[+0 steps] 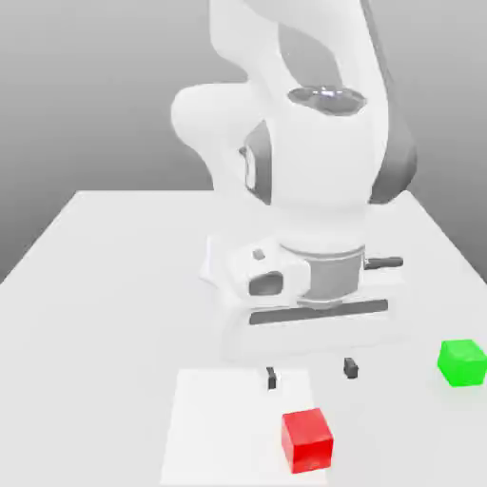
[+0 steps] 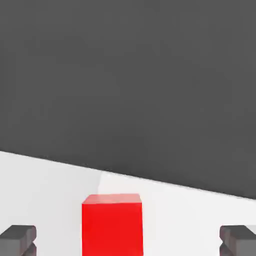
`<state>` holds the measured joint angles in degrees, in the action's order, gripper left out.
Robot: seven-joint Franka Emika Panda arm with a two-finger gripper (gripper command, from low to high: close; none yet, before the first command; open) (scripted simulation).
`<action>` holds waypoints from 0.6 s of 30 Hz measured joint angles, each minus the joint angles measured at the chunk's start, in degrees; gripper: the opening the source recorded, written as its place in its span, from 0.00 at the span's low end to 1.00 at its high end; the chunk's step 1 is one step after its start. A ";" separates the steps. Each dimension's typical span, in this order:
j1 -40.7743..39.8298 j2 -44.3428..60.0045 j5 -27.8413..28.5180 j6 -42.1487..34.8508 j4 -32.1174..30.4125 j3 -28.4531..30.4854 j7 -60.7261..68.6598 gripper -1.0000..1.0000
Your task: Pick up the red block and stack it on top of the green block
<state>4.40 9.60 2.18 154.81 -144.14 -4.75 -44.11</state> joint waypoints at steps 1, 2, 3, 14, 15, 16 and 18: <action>0.16 2.08 0.29 1.45 0.06 0.13 -0.18 0.50; 0.37 4.15 0.64 3.06 0.25 0.36 -0.41 0.50; 0.58 6.23 1.04 4.73 0.51 0.63 -0.70 0.50; 0.79 7.79 1.29 6.00 0.68 0.86 -0.89 0.00; 0.82 5.90 0.83 4.42 0.38 0.80 -0.56 0.00; 0.67 3.92 0.41 2.75 0.08 0.56 -0.23 0.00; 1.64 0.90 -0.08 0.24 -0.45 -0.62 -1.01 0.00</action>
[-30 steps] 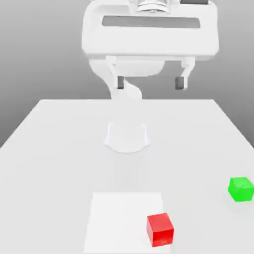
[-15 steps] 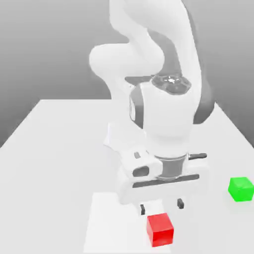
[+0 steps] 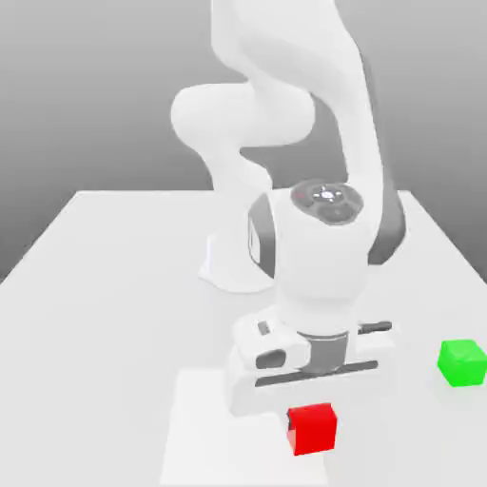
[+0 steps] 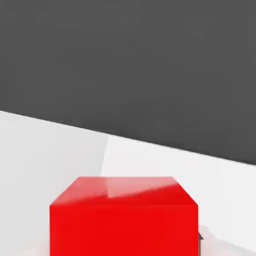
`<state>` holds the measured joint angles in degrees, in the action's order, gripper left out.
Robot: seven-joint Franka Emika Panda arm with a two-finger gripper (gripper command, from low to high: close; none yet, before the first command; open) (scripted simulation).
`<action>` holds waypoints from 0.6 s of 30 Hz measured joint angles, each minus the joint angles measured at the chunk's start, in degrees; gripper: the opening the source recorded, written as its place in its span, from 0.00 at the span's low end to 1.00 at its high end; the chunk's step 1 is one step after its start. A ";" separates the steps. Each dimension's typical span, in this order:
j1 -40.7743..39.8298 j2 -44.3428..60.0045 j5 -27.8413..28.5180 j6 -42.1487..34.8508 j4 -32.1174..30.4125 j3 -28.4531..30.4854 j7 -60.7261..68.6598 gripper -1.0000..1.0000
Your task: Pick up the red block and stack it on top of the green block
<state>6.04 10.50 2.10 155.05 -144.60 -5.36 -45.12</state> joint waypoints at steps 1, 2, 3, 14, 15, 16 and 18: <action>1.27 -0.75 0.02 -0.58 -0.19 -1.24 -1.40 0.00; 2.77 -1.41 0.09 -1.06 -0.39 -2.43 -2.97 0.00; 4.25 -2.01 0.19 -1.49 -0.57 -3.75 -4.63 0.00; 21.66 -4.29 2.53 -2.49 -2.13 -14.83 -22.10 0.00; 22.18 -2.47 4.05 -0.91 -2.04 -14.12 -23.40 0.00; 22.81 -0.51 5.76 0.83 -1.93 -13.23 -24.73 0.00; 24.20 2.97 8.68 3.91 -1.71 -11.33 -26.92 1.00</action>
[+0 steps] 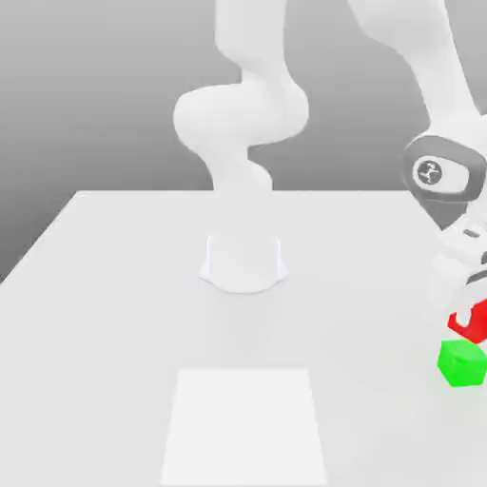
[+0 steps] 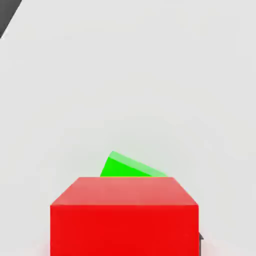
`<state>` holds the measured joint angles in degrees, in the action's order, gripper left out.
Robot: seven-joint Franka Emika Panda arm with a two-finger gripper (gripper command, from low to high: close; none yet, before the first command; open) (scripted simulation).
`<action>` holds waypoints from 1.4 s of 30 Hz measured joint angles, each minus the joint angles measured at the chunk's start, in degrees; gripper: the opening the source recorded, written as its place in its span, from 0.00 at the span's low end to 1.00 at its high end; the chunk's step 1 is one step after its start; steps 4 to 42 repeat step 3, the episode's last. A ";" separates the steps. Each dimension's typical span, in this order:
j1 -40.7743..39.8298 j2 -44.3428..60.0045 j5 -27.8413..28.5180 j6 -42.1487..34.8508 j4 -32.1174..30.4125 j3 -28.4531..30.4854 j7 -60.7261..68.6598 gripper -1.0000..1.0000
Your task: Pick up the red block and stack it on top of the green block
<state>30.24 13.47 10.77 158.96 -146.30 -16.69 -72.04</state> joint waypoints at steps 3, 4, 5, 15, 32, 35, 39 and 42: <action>0.00 0.00 0.00 0.00 0.00 0.00 0.00 1.00; 0.00 0.00 0.00 0.00 0.00 0.00 0.00 1.00; 0.00 0.00 0.00 0.00 0.00 0.00 0.00 1.00; 0.00 0.00 0.00 0.00 0.00 0.00 0.00 1.00; 0.00 0.00 0.00 0.00 0.00 0.00 0.00 1.00; 0.00 0.00 0.00 0.00 0.00 0.00 0.00 1.00; 0.00 0.00 0.00 0.00 0.00 0.00 0.00 1.00; 0.00 0.00 0.00 0.00 0.00 0.00 0.00 1.00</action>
